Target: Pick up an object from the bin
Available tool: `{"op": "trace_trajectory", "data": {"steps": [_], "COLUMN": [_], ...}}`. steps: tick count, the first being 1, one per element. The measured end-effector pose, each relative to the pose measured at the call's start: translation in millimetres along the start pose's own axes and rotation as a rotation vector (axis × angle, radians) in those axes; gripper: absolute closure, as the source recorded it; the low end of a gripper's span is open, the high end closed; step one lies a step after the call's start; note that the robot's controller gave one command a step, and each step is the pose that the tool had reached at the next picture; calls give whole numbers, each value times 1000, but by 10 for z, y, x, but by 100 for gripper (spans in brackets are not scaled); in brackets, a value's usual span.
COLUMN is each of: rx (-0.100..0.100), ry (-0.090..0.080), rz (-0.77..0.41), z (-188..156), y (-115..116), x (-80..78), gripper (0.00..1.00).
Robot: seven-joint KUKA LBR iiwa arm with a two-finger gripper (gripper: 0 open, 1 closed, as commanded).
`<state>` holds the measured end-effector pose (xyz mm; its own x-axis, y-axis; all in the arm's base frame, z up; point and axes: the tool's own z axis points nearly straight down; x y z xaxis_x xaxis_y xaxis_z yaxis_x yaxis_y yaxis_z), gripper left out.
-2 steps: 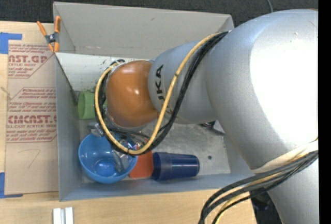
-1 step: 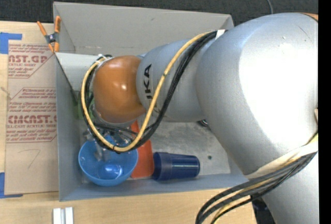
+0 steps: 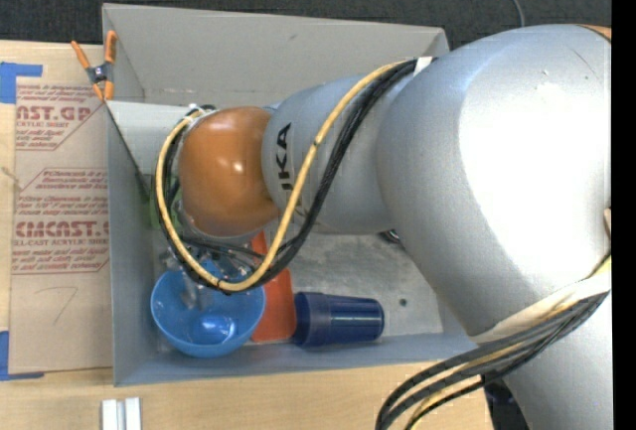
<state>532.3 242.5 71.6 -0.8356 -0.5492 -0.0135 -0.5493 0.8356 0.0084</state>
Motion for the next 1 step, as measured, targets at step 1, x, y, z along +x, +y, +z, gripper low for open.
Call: {"op": "trace_trajectory", "data": {"steps": [1], "rx": [-1], "ry": [9], "rz": [0], "z": [-145], "y": [5], "x": [29], "gripper": [100]}}
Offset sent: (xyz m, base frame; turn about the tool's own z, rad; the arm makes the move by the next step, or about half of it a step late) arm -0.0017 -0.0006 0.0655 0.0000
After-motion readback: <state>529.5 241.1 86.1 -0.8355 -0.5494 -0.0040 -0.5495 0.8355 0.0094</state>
